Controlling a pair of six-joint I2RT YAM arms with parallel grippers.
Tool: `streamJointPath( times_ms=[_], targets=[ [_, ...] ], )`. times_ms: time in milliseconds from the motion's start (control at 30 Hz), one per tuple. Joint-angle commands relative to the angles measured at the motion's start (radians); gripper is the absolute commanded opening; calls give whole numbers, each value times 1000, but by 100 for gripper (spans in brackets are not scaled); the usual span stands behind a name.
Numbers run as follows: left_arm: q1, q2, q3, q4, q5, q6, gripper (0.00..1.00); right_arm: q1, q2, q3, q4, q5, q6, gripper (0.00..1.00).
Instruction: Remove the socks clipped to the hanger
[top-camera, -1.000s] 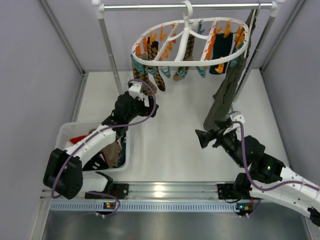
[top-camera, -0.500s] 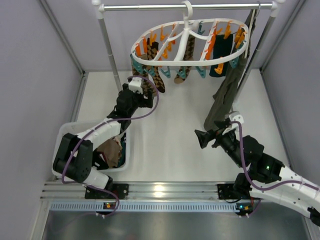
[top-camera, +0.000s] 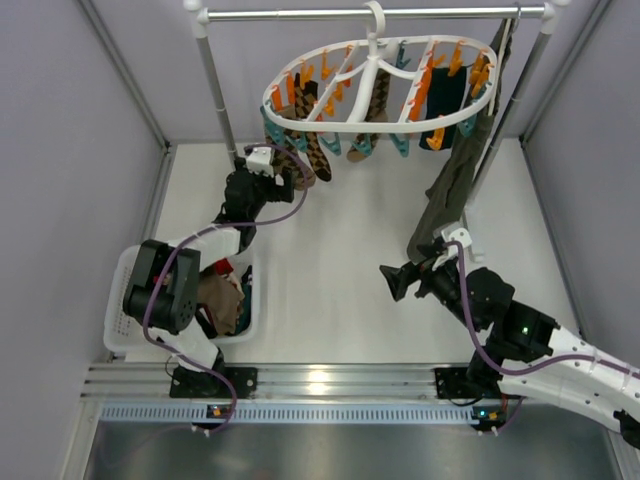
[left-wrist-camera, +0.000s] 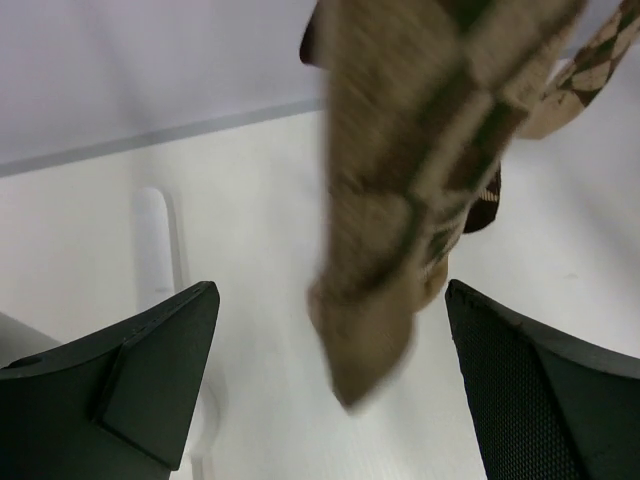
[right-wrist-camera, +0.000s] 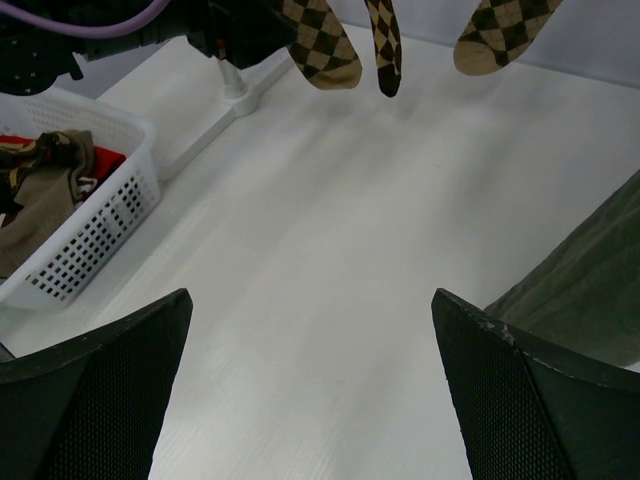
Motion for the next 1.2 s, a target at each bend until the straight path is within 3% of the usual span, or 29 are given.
streamJointPath(
  times_ms=[0,233,300,333,367,400,433,467,500,767,933,1167],
  targets=[
    [18,25,84,134,101,3,98,-9,13,17,71,-40,-4,99],
    [19,79,130,211,245,-2,98,-9,7,23,59,-63,-5,99],
    [18,80,129,224,251,-19,94,-9,1,20,59,-68,-5,99],
    [18,82,127,238,255,-32,86,-9,-2,21,60,-71,-5,99],
    [18,79,126,240,256,-43,72,-9,-5,21,59,-72,-7,99],
    [15,74,114,243,256,-51,35,-9,-7,21,57,-72,-5,99],
    [10,67,104,255,224,-59,17,-9,-8,21,59,-77,-5,99],
    [1,59,95,257,203,-57,5,-9,-8,21,59,-78,-5,99],
    [-25,35,84,257,183,-48,0,-9,-13,21,57,-80,-4,99],
    [-192,-156,-98,261,-167,-86,0,-9,-48,15,62,-94,5,100],
    [-292,-313,-201,260,-284,-97,0,-9,-79,8,75,-117,16,100],
    [-479,-421,-287,260,-366,-98,0,-9,-125,15,69,-124,67,99]
  ],
)
